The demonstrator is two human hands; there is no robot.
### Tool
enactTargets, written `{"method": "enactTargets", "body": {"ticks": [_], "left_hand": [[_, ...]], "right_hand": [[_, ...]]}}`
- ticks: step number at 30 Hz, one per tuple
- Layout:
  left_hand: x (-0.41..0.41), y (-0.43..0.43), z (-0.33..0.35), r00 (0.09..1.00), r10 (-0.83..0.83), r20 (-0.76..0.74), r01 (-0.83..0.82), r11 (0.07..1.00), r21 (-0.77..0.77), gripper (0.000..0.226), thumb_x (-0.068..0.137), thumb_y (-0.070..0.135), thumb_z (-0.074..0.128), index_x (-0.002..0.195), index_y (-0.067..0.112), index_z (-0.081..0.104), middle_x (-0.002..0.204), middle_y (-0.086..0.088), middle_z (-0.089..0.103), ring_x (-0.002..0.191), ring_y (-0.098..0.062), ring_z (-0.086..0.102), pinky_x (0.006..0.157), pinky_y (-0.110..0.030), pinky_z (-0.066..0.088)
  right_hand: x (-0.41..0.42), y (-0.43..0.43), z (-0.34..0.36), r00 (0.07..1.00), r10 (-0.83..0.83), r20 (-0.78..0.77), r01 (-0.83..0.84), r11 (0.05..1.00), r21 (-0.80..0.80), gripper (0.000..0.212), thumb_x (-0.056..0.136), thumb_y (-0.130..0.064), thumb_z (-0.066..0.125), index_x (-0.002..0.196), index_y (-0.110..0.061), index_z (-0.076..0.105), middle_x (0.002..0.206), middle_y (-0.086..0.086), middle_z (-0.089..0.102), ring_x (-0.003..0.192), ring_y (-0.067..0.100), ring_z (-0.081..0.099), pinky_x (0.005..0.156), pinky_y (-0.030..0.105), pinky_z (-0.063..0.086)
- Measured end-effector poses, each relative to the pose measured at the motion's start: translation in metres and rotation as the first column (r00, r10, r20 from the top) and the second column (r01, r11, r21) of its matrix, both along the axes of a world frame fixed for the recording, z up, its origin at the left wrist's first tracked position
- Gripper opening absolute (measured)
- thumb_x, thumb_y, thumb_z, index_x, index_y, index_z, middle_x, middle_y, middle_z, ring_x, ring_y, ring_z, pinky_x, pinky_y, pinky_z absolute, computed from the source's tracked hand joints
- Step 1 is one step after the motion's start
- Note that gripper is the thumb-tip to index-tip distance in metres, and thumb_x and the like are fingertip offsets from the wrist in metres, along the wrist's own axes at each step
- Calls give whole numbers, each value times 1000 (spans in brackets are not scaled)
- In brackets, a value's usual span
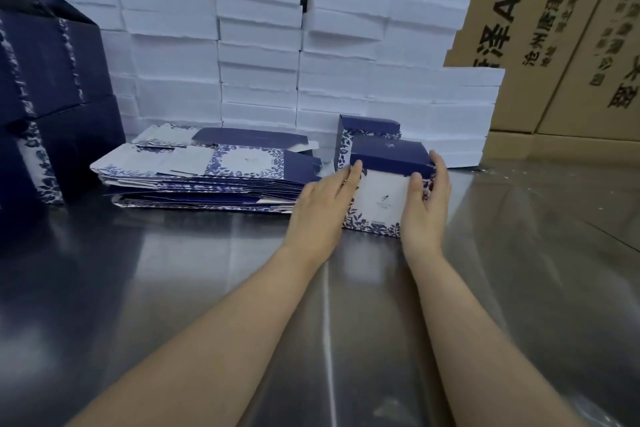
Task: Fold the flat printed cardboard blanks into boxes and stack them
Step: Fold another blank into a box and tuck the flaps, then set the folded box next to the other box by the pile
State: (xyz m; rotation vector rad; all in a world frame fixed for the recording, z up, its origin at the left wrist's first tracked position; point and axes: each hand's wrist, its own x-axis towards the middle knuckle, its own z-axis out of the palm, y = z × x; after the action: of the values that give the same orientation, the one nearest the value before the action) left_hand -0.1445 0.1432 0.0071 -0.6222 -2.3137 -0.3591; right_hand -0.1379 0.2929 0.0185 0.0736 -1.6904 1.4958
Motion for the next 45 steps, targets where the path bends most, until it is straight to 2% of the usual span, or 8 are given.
{"method": "enactTargets", "body": {"ticks": [8,11,15,23,31,35,38,45], "left_hand": [[-38,-1,-9,985,172,26,-169,981,-92,86,85,0,51,155,18,6,161,-2,19,149,-23,10,115,-35,12],[-29,-5,-4,988,151,41,-147,985,-94,74,89,0,47,154,18,17,160,-1,22,149,-23,8,117,-35,6],[1,-15,1,992,73,98,-84,989,121,56,88,1,48,143,14,44,151,1,41,145,-21,24,113,-33,17],[85,-58,4,987,21,159,-81,921,381,26,87,4,52,106,7,69,110,-4,67,112,-25,51,92,-38,41],[150,-136,-1,956,27,292,-190,815,547,31,78,-8,47,91,5,71,96,-8,67,100,-25,52,78,-28,39],[164,-182,-2,927,-9,375,-269,682,680,35,83,-11,45,84,11,72,95,-5,71,82,-14,59,72,-19,40],[162,-198,-2,888,-5,459,-403,471,785,40,90,-5,41,78,23,67,85,-2,67,49,-2,51,47,-13,38],[145,-185,1,873,-4,487,-417,510,752,33,89,-1,45,81,16,72,79,6,66,54,6,52,53,-5,41]], "right_hand": [[-46,4,-3,995,87,58,-92,991,93,43,104,-9,33,142,-31,34,141,-16,43,124,-14,40,105,10,31],[-40,-6,-5,994,4,108,-11,998,68,52,104,-10,35,153,-16,17,159,-1,23,145,10,22,119,26,18],[-8,-28,-4,969,-154,193,115,973,200,57,102,-12,39,154,-18,16,161,6,14,147,21,11,112,16,5],[86,-102,-11,997,-23,72,-36,692,721,46,93,-8,45,139,-10,49,143,17,42,130,35,37,111,47,26],[146,-185,-11,982,96,165,-188,645,741,47,87,-21,36,123,-8,62,133,12,52,123,31,44,102,41,39],[140,-206,-11,982,25,189,-181,433,883,27,86,-9,54,108,-10,69,126,9,57,118,29,50,88,42,44],[123,-214,-6,998,31,61,-69,365,929,15,76,-2,62,86,-3,73,100,12,68,95,34,62,74,41,47],[61,-228,-13,952,-246,184,-58,445,894,52,85,-13,52,138,-9,48,148,10,38,138,26,30,106,40,26]]}}
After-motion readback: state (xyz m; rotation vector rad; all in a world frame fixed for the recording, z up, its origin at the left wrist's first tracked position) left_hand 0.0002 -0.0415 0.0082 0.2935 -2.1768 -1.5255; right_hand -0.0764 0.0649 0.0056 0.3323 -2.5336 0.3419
